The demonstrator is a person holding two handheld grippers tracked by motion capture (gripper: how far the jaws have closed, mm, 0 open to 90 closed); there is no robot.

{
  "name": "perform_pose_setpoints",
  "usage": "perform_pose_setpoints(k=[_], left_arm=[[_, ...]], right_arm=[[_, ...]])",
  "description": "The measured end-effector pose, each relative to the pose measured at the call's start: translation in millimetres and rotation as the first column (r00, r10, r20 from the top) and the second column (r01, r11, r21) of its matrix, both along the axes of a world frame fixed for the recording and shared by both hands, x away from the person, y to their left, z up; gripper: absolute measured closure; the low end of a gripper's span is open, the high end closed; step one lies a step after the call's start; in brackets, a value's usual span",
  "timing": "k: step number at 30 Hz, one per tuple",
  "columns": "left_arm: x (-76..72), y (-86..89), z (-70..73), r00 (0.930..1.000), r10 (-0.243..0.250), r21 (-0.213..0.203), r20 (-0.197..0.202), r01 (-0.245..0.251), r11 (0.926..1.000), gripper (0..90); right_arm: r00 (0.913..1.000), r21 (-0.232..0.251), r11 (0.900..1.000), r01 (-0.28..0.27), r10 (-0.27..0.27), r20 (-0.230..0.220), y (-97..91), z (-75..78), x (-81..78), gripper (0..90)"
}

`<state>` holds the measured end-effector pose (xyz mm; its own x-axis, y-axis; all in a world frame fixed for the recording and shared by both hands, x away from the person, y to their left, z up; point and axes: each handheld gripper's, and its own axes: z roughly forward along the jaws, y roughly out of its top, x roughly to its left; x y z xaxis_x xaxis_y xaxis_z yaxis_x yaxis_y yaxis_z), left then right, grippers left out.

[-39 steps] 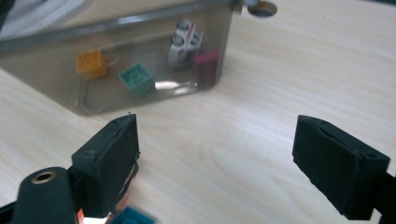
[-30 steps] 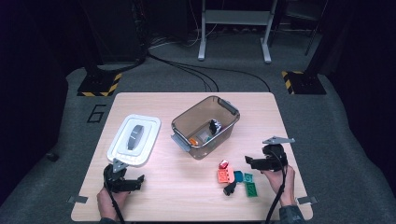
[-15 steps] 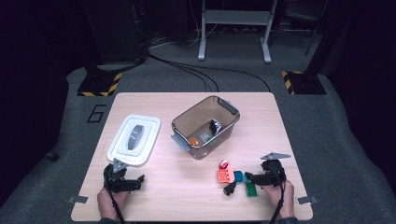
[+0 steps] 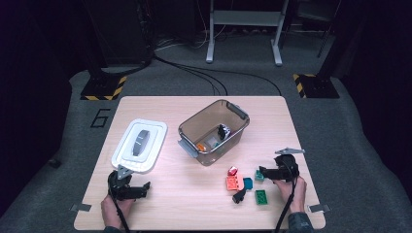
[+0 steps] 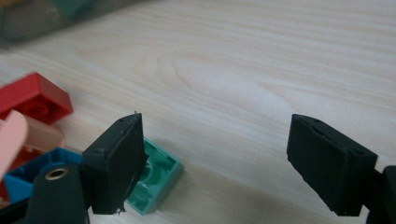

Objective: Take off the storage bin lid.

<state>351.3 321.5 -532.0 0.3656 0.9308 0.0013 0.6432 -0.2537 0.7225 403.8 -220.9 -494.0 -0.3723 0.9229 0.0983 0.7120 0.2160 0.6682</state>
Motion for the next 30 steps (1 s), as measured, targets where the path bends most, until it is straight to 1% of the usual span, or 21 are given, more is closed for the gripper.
perform_pose_setpoints(k=[2,3,5,6,7,8,9,10,14,16,18,19,20,21,22,23,24,26,27,28,30], left_arm=[[0.0,-0.2,-0.2,1.0,0.003,0.0,0.003,-0.003,1.0,0.1],[0.0,-0.2,-0.2,1.0,0.003,0.0,0.003,-0.003,1.0,0.1],[-0.1,0.0,0.3,1.0,0.0,0.001,-0.003,0.0,1.0,0.1],[-0.1,-0.2,-0.1,1.0,0.003,0.002,0.002,-0.003,1.0,0.1],[0.0,-0.2,-0.2,1.0,0.003,0.0,0.003,-0.003,1.0,0.2],[-0.1,-0.2,-0.2,1.0,0.003,0.0,0.003,-0.003,1.0,0.1],[-0.1,0.0,0.1,1.0,-0.001,0.0,-0.001,0.001,1.0,0.1],[-0.1,-0.1,-0.1,1.0,0.001,0.0,0.001,-0.001,1.0,0.1],[-0.1,-0.1,-0.1,1.0,0.001,0.0,0.001,-0.001,1.0,0.1],[-0.1,0.0,0.3,1.0,0.0,0.002,-0.003,0.0,1.0,0.1],[-0.2,-0.2,0.0,1.0,0.003,0.002,0.001,-0.003,1.0,0.1],[-0.1,-0.2,-0.1,1.0,0.003,0.002,0.002,-0.003,1.0,0.1],[-0.1,0.0,0.1,1.0,0.0,0.0,-0.001,0.0,1.0,0.1],[0.0,-0.1,-0.1,1.0,0.001,0.0,0.001,-0.001,1.0,0.1],[-0.1,0.0,0.3,1.0,0.0,0.002,-0.003,0.0,1.0,0.1],[-0.2,0.0,0.2,1.0,0.0,0.002,-0.003,0.0,1.0,0.1],[-0.2,0.0,0.3,1.0,0.0,0.001,-0.003,0.0,1.0,0.1],[-0.1,-0.2,-0.2,1.0,0.003,0.0,0.003,-0.003,1.0,0.1],[-0.1,-0.3,-0.3,1.0,0.003,0.0,0.004,-0.003,1.0,0.1],[-0.1,0.0,0.3,1.0,-0.001,0.001,-0.003,0.001,1.0,0.1],[-0.1,-0.3,-0.3,1.0,0.004,-0.001,0.004,-0.004,1.0,0.1]], right_arm=[[0.9998,0.011,0.9998,0.016,-0.016,0.011,5.1,4.1,-1.5,18.2],[0.9998,0.013,0.9998,0.013,-0.014,0.011,8.8,5.2,-3.3,18.4],[0.9995,0.005,0.9996,0.029,-0.029,0.011,18.3,5.5,-6.1,18.9],[0.9997,0.005,0.9997,0.024,-0.024,0.003,24.4,4.6,-8.0,19.5],[0.9998,-0.006,0.9998,0.02,-0.02,0.004,28.2,2.9,-8.8,21.0],[0.9997,-0.013,0.9996,0.023,-0.023,-0.007,32.9,1.3,-9.8,21.8],[0.9999,-0.02,0.9997,0.013,-0.013,-0.005,34.1,-0.2,-9.7,23.0],[0.9997,-0.026,0.9995,0.018,-0.018,-0.016,36.0,-1.4,-10.7,26.5],[0.9991,-0.041,0.9988,0.027,-0.028,-0.033,32.5,-4.6,-13.6,32.3],[0.9984,-0.039,0.9985,0.039,-0.04,-0.04,28.9,-3.8,-17.7,35.7],[0.9988,-0.036,0.9989,0.031,-0.032,-0.037,22.7,-4.2,-20.9,40.0],[0.9984,-0.035,0.9987,0.037,-0.038,-0.042,21.4,-4.2,-22.1,40.6],[0.9986,-0.038,0.9987,0.033,-0.034,-0.041,19.1,-4.5,-23.1,43.6],[0.9988,-0.031,0.9991,0.029,-0.03,-0.039,17.7,-4.9,-24.2,47.3],[0.9988,-0.041,0.9988,0.025,-0.027,-0.041,16.3,-5.1,-25.2,50.4],[0.9992,-0.041,0.999,0.016,-0.018,-0.035,15.5,-5.6,-25.2,51.5],[0.999,-0.034,0.9993,0.014,-0.015,-0.042,15.8,-6.0,-25.3,51.9],[0.9993,-0.034,0.9994,0.009,-0.01,-0.037,16.2,-6.8,-24.4,53.3],[0.9994,-0.035,0.9994,-0.004,0.003,-0.034,16.0,-7.1,-23.5,55.4],[0.9995,-0.036,0.9993,0.002,-0.003,-0.031,17.3,-7.3,-23.3,56.7],[0.9998,-0.042,0.9991,-0.011,0.01,-0.019,17.7,-8.0,-21.8,57.8]])
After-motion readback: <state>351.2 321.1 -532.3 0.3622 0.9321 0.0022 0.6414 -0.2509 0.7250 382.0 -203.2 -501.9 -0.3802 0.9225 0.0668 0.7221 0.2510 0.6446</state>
